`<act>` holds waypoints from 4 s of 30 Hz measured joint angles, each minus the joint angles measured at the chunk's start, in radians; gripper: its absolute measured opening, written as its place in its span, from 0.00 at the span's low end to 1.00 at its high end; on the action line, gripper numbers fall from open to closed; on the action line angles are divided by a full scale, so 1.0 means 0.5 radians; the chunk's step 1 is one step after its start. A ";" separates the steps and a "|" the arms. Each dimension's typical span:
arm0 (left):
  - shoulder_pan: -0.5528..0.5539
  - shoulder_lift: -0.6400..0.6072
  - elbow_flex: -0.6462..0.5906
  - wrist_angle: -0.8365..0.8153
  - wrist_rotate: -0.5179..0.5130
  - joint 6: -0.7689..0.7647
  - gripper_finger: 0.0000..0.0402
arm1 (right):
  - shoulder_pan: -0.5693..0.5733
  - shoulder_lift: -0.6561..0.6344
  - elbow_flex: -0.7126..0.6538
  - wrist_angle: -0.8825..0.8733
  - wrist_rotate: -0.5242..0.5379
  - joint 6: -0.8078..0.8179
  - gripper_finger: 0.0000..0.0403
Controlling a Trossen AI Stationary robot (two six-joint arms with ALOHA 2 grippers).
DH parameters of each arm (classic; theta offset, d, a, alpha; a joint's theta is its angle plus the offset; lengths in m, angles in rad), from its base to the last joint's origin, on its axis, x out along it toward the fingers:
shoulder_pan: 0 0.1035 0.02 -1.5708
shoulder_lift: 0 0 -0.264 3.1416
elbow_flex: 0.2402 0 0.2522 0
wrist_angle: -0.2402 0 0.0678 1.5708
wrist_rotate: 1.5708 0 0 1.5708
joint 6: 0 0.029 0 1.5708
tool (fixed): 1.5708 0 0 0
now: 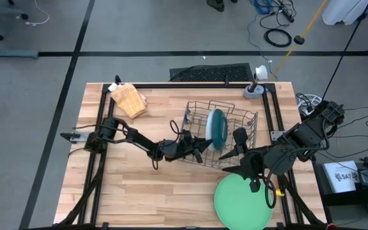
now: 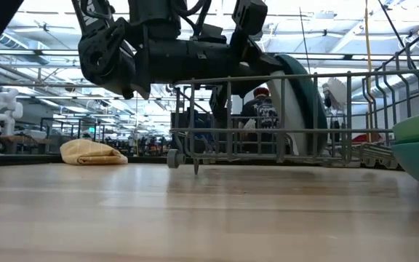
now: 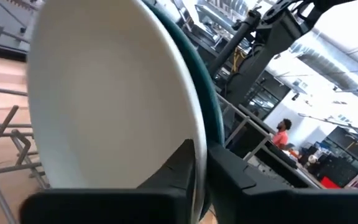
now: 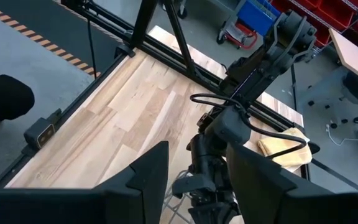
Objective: Sort dishes
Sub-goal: Put the white plate in the dish rack
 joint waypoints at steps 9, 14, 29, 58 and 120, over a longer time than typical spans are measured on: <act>0.004 -0.065 -0.005 -0.026 -0.019 0.003 0.36 | 0.000 0.001 -0.001 -0.010 -0.008 0.005 0.39; -0.002 -0.152 -0.008 -0.225 0.006 0.106 0.54 | 0.000 0.001 -0.001 -0.027 -0.012 0.022 0.38; 0.002 -0.539 0.002 -0.978 0.059 0.378 0.69 | 0.000 0.002 -0.001 -0.043 -0.014 0.005 0.38; 0.178 -0.538 0.515 -1.650 0.382 1.020 0.63 | 0.000 0.002 -0.001 -0.057 -0.014 0.046 0.39; 0.421 -0.354 0.514 -1.417 1.279 1.012 0.68 | 0.106 0.002 -0.002 -0.057 -0.006 0.105 0.39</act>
